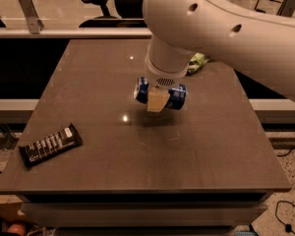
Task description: Knock pepsi can over
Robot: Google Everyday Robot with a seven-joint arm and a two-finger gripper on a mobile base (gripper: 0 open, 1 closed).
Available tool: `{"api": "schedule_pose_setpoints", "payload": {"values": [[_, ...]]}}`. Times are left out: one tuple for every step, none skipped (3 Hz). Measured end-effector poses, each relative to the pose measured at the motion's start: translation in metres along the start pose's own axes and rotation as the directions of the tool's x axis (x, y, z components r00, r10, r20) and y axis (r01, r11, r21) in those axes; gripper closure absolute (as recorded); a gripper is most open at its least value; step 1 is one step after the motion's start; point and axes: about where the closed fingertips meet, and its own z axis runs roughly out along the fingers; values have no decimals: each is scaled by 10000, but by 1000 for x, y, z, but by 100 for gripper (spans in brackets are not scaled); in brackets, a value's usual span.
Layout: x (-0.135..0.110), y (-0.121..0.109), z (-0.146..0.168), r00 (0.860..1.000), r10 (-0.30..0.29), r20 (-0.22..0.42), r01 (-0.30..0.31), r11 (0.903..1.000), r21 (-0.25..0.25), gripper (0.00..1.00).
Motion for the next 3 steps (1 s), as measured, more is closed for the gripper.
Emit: {"api": "schedule_pose_setpoints", "payload": {"values": [[-3,7,10,10000,-86,-6,86,9997,-218,100],[0,11,15,9991,-225,-351,216,9994,-260,100],[4,12,21,9979,-239,-598,217,9991,-367,100]]}}
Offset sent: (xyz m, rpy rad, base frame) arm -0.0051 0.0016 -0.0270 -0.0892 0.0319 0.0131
